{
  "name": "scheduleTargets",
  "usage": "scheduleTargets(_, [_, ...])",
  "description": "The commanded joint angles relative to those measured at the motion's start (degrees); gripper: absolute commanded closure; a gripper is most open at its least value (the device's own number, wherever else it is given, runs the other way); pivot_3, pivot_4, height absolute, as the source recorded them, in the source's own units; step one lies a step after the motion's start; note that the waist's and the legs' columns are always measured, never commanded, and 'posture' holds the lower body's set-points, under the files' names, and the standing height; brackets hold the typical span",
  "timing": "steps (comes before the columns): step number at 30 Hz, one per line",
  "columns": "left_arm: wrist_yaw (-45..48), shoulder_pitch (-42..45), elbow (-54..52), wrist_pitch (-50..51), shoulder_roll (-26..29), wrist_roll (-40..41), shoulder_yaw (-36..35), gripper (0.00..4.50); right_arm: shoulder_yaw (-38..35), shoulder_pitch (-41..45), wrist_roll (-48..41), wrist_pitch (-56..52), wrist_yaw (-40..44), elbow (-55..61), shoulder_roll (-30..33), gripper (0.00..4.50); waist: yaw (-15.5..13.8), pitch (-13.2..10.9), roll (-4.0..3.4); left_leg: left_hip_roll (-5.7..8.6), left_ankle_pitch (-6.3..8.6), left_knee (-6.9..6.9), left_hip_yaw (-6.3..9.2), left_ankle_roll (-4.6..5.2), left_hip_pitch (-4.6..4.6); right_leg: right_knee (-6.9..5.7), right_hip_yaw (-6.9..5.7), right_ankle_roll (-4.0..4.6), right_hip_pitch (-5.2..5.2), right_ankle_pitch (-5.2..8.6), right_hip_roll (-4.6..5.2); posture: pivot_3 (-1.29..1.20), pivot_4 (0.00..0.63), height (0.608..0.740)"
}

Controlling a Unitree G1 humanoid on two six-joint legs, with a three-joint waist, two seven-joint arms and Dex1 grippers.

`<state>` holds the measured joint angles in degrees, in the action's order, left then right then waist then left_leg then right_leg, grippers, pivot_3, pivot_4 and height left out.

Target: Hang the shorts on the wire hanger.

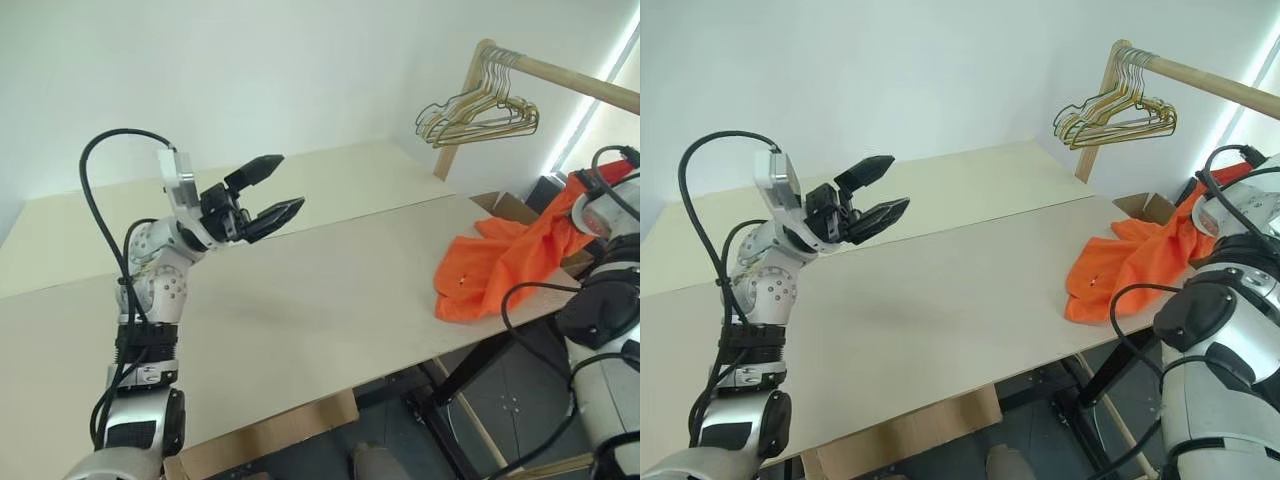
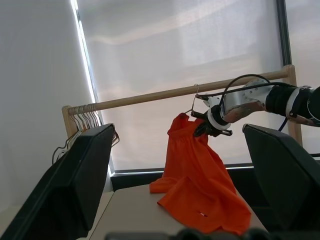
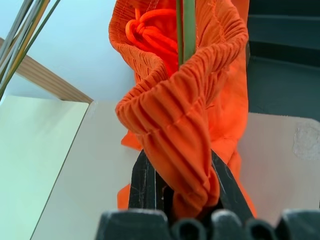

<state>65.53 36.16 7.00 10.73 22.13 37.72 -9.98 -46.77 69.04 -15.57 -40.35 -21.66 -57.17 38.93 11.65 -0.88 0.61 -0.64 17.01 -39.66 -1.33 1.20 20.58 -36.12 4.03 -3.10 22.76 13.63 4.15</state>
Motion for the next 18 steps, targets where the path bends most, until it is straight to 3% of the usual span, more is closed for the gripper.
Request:
scheduleTargets(1, [-1.0, 0.1, -2.4, -0.2, 0.4, 0.2, -0.3, 0.05, 2.7, 1.6, -1.0, 0.8, 0.6, 0.0, 1.0, 4.50, 0.0, 0.0, 0.00, -0.01, 0.04, 0.01, -0.01, 0.07, -0.11, 0.08, 0.00, -0.01, -0.14, 0.00, 0.00, -0.10, 0.000, 0.740])
scheduleTargets(6, [-0.5, -0.1, -2.8, 0.1, 0.5, 1.2, -0.4, 0.05, 8.7, 0.7, 1.5, -0.3, -0.4, 1.1, 0.3, 4.50, -0.1, 0.0, -0.02, 0.01, 0.15, 0.02, -0.10, 0.25, -0.27, 0.32, 0.04, -0.16, -0.39, -0.01, 0.08, -0.10, 0.000, 0.740])
scheduleTargets(9, [-0.7, -0.1, -2.8, -0.2, 0.4, 1.1, -0.3, 0.00, 11.0, -0.1, 2.5, -0.4, -2.7, 3.4, -0.2, 3.76, -0.5, 0.0, -0.02, 0.01, 0.16, 0.04, -0.10, 0.27, -0.27, 0.34, 0.04, -0.18, -0.39, 0.00, 0.09, -0.10, 0.000, 0.740])
scheduleTargets(18, [-0.8, -0.6, -3.2, -0.4, 0.6, 0.7, -0.1, 0.00, 15.5, -2.5, 5.5, -0.9, -8.7, 14.8, -2.7, 0.58, -1.8, -0.1, -0.09, 0.00, 0.16, 0.05, -0.10, 0.27, -0.27, 0.32, 0.04, -0.18, -0.38, 0.00, 0.10, -0.09, 0.000, 0.740])
